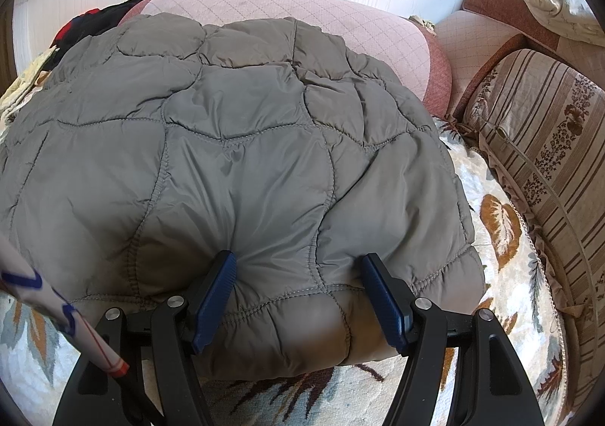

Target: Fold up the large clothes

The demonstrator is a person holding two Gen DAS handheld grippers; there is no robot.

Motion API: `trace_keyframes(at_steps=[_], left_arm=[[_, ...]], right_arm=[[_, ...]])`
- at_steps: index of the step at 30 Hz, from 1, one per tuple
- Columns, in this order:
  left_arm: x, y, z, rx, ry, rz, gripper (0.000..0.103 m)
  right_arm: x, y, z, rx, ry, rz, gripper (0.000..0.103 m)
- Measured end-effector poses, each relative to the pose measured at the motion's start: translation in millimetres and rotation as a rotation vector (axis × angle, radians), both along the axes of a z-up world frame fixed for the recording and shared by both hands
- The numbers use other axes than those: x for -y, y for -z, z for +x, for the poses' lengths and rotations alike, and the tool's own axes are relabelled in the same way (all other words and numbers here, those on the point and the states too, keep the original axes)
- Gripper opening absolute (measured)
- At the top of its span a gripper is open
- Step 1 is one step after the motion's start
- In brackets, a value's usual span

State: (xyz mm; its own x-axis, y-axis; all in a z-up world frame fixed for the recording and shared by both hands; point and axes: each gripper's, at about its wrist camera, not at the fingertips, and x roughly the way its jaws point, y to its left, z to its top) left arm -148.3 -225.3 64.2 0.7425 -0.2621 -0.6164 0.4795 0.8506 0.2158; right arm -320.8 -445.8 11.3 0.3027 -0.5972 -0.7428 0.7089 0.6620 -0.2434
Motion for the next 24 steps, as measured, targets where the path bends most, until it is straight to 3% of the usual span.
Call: trace_keyframes(at_steps=[9,12,16,20,24], left_arm=[[-28.5,-19.1,16.4,-0.086,-0.072,-0.082,0.078],[-37.9,-22.6,21.2,-0.084,-0.108,-0.063,0.078],[-37.6,-9.9,29.2,-0.151,-0.087,0.008,0.078],[-56.1,-23.7,37.8,-0.218,-0.076,-0.073,0.078],[-82.0,-25.7,50.3,-0.353,-0.086,-0.186,0.085]], right_arm=[[15.3,-23.5,-30.4,0.109,0.035,0.067,0.073],[25.5,-26.3,-46.0,0.132,0.082,0.088,0.074],[40.4,-11.9,-53.2,0.114,0.084,0.190,0.079],[46.2,-23.1,-65.7,0.195,0.107,0.217,0.079],[65.6,-23.6,-92.1,0.259,0.232,0.235,0.081]])
